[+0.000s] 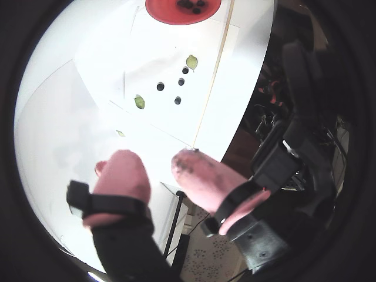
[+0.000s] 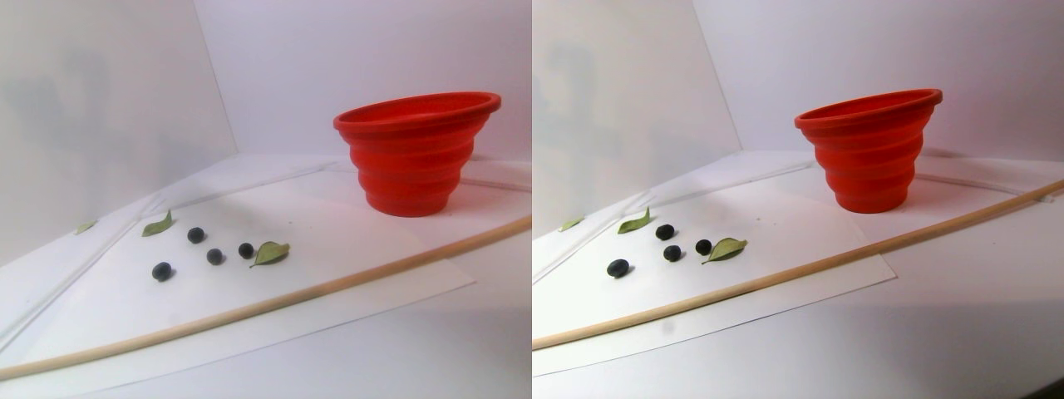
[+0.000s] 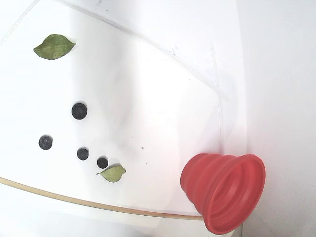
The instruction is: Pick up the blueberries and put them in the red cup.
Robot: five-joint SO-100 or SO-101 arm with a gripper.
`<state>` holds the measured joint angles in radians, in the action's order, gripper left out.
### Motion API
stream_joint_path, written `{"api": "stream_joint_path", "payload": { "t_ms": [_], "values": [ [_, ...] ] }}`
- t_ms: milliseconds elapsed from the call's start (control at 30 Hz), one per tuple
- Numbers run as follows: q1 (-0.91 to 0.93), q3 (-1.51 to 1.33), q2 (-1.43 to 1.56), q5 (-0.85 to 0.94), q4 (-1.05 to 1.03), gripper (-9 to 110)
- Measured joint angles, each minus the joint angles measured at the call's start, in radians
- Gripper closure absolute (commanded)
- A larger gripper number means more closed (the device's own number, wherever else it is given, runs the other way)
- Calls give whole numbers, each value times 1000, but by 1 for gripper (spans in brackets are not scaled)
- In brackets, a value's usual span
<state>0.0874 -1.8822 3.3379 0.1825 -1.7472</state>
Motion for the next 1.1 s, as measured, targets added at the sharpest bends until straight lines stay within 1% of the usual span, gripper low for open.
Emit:
{"api": "stream_joint_path", "payload": {
  "t_ms": [600, 800, 1100],
  "values": [
    [0, 0, 0, 0, 0, 89],
    [-34, 0, 0, 0, 0, 90],
    [-37, 0, 0, -2, 0, 91]
  ]
}}
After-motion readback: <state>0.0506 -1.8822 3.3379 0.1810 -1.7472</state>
